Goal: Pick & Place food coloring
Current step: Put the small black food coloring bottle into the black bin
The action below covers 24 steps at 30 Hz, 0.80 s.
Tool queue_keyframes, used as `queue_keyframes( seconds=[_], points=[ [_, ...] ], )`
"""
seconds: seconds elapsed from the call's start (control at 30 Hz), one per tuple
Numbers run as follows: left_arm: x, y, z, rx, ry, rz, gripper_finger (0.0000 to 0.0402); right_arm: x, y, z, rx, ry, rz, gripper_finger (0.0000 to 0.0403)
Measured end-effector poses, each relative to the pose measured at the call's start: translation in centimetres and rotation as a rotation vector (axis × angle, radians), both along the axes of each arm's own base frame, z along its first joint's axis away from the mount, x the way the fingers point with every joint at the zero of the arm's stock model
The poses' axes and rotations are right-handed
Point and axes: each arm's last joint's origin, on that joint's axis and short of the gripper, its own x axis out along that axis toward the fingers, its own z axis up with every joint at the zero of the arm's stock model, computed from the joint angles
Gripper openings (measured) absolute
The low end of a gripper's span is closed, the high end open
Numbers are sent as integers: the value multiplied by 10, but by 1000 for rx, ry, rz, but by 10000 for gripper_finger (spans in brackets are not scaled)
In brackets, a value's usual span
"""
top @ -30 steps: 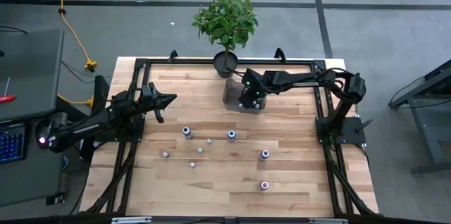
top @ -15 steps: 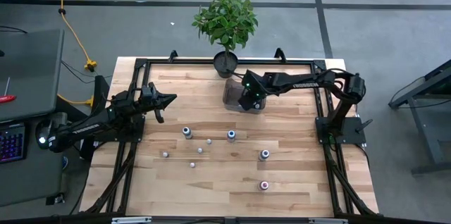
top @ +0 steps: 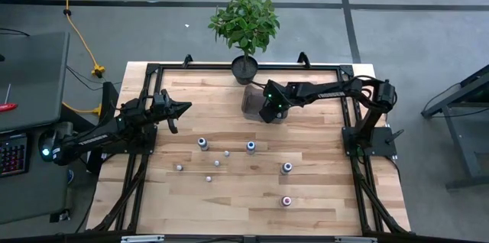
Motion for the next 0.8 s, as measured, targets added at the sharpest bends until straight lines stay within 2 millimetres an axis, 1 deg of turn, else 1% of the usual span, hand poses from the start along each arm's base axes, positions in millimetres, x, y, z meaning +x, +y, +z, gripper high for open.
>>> queue_keyframes(
  seconds=[0.17,0.47,0.67,0.8],
  points=[
    [0,0,0,0,0,0,0,0,0,0,6,-5,5,86],
    [0,0,0,0,0,0,0,0,1,0,21,-9,12,131],
    [0,0,0,0,0,0,0,0,1,0,29,-12,17,137],
    [0,0,0,0,0,0,0,0,1,5,15,-17,12,138]
  ],
)
